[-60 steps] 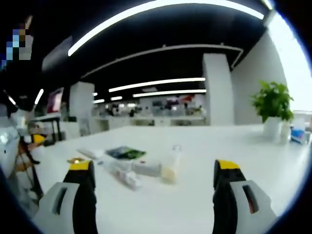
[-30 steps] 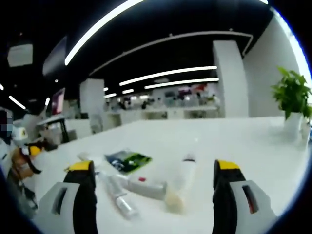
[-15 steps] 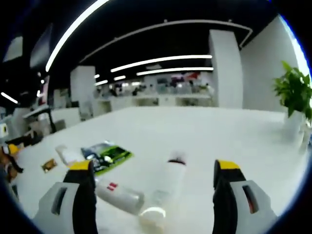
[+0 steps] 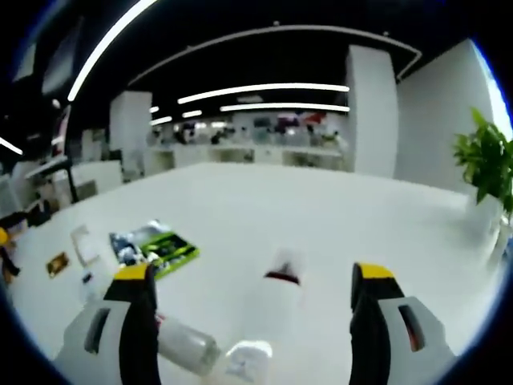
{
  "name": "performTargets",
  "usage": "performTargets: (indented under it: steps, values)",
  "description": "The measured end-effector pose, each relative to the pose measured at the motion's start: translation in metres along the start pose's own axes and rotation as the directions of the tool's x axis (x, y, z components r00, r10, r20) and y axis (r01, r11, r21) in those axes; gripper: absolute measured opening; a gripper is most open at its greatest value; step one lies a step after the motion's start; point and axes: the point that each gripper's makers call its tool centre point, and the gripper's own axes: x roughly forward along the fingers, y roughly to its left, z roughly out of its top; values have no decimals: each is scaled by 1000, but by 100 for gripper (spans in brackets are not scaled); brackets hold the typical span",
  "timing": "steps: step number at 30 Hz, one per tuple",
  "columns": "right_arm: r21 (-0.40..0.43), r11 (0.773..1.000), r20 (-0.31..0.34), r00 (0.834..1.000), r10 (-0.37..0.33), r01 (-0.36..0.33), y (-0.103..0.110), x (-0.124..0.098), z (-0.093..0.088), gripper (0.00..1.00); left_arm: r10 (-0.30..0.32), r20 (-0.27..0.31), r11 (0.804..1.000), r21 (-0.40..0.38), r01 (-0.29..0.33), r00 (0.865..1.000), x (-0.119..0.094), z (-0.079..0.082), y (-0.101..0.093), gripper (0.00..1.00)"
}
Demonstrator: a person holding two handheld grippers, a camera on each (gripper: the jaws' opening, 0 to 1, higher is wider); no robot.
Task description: Arrange the skincare products in the storage area until every visible bottle or jar stands upright without overlapping.
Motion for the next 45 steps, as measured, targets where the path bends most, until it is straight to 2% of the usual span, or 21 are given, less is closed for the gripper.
performTargets:
  steps: [8,12,16,19,24,30,34,38,41,42,45]
  values:
    - [-11,1000,-41,999,4,-4,-4,11,-7,100,14,4,1000,-2,-14,1000,-4,1,6,99]
    - [76,996,-69,996,52,-47,-2,21,-10,100,15,7,1000,-2,-15,1000,-5,2,7,99]
    - [72,996,-136,989,61,-51,-2,26,-17,93,16,2,1000,0,-16,1000,-7,0,6,99]
    - [70,995,-149,985,81,-71,-4,34,-16,95,16,1,1000,-1,-16,1000,-8,0,6,99]
    - [27,997,-252,965,72,-67,-13,42,-25,88,15,22,1000,-12,-14,1000,-11,3,8,99]
    - [50,996,-293,952,88,-76,-17,49,-29,84,29,14,999,-15,-29,999,-12,0,12,99]
    - [16,997,-327,942,78,-77,-17,48,-34,77,35,9,999,-18,-35,999,-12,-2,14,99]
    - [36,995,-362,927,95,-88,-15,49,-40,73,27,11,999,-20,-26,1000,-11,-3,11,99]
    - [72,993,-389,913,119,-99,-13,48,-45,67,19,10,1000,-21,-19,1000,-11,-4,9,99]
    - [78,991,-411,902,128,-105,-14,49,-48,65,19,9,1000,-20,-19,1000,-10,-5,9,99]
    - [66,993,-453,884,118,-99,-17,51,-52,62,20,12,999,-27,-19,1000,-9,-5,10,99]
